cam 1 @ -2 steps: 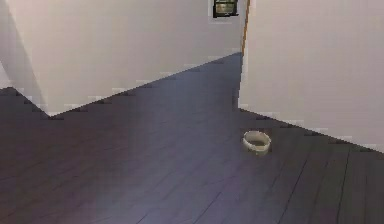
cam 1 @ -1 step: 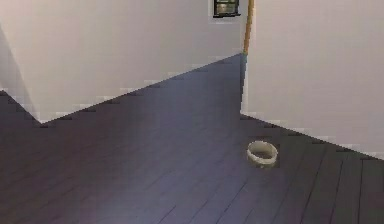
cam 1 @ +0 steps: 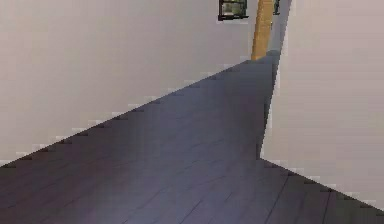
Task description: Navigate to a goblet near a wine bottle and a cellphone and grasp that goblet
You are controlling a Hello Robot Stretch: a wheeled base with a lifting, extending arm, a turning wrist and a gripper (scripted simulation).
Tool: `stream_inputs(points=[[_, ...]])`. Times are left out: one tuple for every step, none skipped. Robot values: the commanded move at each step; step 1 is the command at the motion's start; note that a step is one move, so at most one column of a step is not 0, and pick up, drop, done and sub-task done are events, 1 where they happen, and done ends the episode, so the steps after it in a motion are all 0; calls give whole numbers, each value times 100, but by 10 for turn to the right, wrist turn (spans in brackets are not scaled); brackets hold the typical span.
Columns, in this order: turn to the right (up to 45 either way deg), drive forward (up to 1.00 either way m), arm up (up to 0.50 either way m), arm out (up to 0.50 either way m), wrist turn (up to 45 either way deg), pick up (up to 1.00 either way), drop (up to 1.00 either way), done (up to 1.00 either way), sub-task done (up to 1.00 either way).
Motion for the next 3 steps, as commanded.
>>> stream_inputs(points=[[0,70,0,0,0,0,0,0,0],[180,0,0,0,0,0,0,0,0],[0,100,0,0,0,0,0,0,0]])
